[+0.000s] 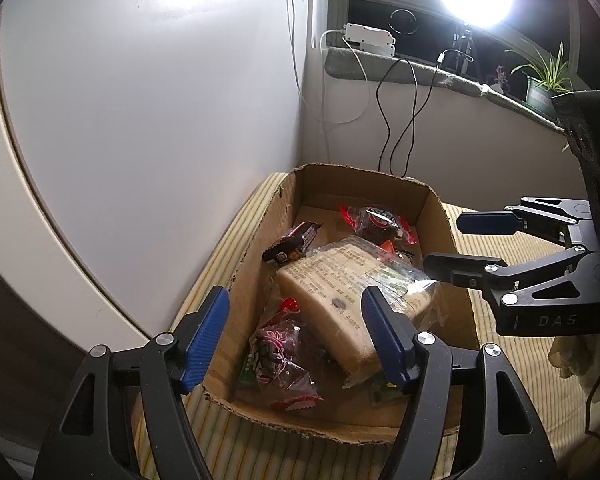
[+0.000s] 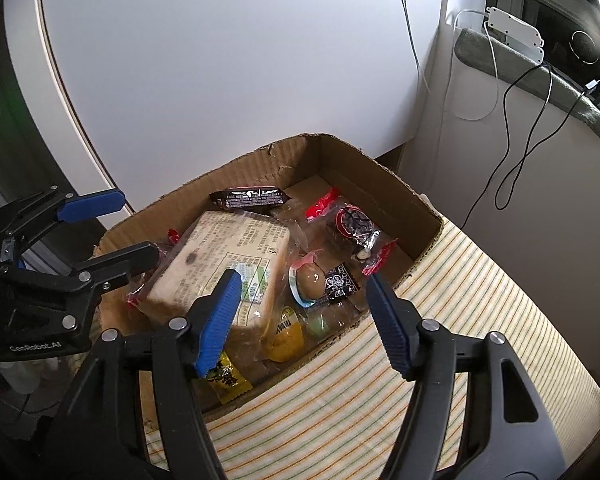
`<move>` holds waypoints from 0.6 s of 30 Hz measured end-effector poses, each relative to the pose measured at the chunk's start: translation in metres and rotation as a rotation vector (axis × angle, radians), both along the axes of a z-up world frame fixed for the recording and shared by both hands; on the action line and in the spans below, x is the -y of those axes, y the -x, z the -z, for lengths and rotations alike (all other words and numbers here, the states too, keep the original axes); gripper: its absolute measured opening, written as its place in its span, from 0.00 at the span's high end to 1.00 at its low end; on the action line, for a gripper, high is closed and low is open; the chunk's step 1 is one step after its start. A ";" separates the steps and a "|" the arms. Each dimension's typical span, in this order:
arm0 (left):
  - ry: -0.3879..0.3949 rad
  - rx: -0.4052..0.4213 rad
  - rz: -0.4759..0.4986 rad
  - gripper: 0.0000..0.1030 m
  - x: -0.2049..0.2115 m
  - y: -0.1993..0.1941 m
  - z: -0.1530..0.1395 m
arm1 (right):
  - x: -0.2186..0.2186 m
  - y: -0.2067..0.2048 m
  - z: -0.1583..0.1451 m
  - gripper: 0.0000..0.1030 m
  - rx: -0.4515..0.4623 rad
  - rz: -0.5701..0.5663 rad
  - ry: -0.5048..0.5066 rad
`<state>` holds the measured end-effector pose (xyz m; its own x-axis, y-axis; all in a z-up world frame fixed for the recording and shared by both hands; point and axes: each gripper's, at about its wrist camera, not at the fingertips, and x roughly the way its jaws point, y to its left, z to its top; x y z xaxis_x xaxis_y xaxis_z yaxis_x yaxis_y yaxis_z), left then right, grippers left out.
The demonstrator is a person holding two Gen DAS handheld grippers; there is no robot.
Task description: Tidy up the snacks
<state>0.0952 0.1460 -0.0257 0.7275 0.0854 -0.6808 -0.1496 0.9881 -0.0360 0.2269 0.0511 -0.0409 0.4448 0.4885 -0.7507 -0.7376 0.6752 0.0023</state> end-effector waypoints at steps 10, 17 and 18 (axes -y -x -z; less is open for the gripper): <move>-0.012 0.034 -0.011 0.23 0.010 0.017 -0.010 | 0.012 0.017 -0.008 0.34 0.018 0.024 -0.025; -0.024 0.063 -0.018 0.22 0.021 0.037 -0.017 | 0.030 0.045 -0.020 0.23 0.076 0.050 -0.045; -0.029 0.068 -0.023 0.22 0.023 0.040 -0.018 | 0.032 0.049 -0.022 0.17 0.089 0.055 -0.048</move>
